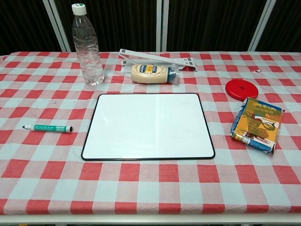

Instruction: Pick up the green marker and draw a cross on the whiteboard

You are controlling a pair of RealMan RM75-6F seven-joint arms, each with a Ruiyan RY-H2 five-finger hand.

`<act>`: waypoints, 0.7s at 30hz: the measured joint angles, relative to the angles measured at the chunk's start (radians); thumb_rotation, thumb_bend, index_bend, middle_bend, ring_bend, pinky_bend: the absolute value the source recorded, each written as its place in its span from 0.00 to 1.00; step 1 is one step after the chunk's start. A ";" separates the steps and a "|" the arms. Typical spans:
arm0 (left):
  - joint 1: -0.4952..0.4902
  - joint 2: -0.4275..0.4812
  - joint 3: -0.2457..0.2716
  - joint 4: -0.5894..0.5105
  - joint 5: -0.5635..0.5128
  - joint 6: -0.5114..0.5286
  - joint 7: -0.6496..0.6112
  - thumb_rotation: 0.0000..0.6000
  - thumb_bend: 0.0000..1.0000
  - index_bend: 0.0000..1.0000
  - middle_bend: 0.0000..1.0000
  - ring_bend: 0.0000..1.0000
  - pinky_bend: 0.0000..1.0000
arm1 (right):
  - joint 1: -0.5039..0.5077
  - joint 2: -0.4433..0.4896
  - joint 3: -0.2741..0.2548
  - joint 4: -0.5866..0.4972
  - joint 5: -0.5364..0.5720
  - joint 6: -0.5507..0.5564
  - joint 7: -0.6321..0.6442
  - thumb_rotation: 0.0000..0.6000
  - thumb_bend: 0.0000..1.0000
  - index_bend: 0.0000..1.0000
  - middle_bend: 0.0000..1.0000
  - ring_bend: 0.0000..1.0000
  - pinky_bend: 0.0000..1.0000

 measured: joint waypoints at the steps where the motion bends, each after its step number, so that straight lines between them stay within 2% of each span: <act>1: 0.000 0.000 0.000 -0.001 -0.001 -0.001 0.000 1.00 0.05 0.16 0.12 0.09 0.09 | 0.002 -0.003 0.000 0.003 0.000 -0.002 0.001 1.00 0.27 0.00 0.04 0.00 0.00; 17: -0.030 0.012 -0.013 -0.008 0.010 -0.027 0.007 1.00 0.05 0.17 0.12 0.09 0.10 | -0.007 -0.009 0.002 0.020 0.005 0.020 0.009 1.00 0.27 0.00 0.04 0.00 0.00; 20: -0.057 0.021 -0.024 -0.016 0.018 -0.052 0.013 1.00 0.05 0.24 0.16 0.17 0.29 | -0.003 -0.007 0.006 0.022 0.004 0.019 0.008 1.00 0.27 0.00 0.04 0.00 0.00; 21: -0.074 0.023 -0.030 -0.018 0.023 -0.067 0.017 1.00 0.05 0.26 0.20 0.23 0.40 | -0.001 -0.006 0.007 0.023 0.004 0.018 0.008 1.00 0.27 0.00 0.04 0.00 0.00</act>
